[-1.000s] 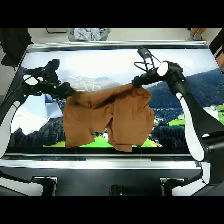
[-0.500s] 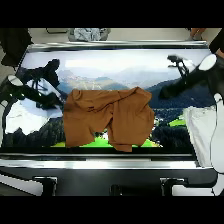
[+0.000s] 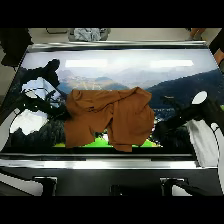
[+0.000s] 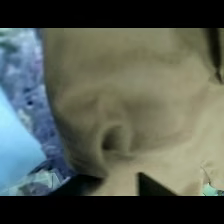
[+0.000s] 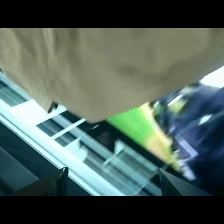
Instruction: Fold the shirts.
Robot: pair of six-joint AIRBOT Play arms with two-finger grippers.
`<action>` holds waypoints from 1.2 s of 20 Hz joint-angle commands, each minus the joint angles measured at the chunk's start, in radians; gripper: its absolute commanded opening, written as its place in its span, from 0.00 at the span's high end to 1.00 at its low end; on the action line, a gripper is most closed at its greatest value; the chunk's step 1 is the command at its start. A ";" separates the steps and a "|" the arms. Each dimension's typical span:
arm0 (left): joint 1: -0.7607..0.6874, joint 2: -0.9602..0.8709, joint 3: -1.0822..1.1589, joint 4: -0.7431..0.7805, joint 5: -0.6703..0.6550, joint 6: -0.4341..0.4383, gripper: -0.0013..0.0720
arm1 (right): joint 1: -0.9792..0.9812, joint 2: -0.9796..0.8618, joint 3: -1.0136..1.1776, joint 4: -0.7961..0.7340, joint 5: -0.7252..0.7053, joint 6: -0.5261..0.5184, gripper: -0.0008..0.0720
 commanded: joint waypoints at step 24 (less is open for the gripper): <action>0.000 0.813 0.250 -0.033 0.463 -0.038 0.94 | -0.019 0.438 0.372 0.105 -0.655 -0.108 0.93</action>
